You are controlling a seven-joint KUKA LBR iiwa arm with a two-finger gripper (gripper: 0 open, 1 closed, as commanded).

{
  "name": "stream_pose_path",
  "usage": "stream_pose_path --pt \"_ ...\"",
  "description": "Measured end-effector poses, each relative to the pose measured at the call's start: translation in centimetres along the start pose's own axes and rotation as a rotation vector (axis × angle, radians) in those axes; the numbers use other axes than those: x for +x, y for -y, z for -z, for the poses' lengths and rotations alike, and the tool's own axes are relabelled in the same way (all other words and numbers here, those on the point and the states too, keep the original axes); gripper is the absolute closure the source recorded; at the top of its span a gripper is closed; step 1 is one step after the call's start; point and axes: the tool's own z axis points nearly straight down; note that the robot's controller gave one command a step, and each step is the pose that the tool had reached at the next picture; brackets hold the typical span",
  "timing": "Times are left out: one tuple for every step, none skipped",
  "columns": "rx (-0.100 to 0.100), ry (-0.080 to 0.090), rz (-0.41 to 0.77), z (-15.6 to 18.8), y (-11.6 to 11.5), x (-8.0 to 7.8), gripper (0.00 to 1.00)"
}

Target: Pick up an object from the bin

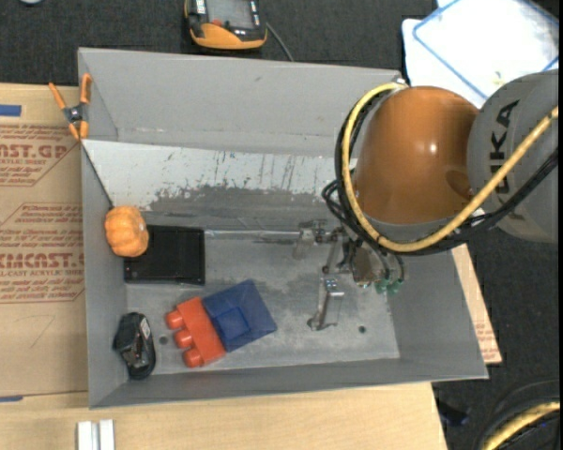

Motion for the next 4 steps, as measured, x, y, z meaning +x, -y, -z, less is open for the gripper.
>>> stream_pose_path --pt "0.000 0.005 0.119 -7.7 -1.9 -1.4 0.00" --pt "-0.001 0.006 0.069 -3.7 1.0 -0.5 0.00" --pt "0.002 0.022 0.094 -4.4 -0.6 -1.5 0.00" --pt "0.002 0.015 0.306 -3.6 -4.1 -2.8 0.00"
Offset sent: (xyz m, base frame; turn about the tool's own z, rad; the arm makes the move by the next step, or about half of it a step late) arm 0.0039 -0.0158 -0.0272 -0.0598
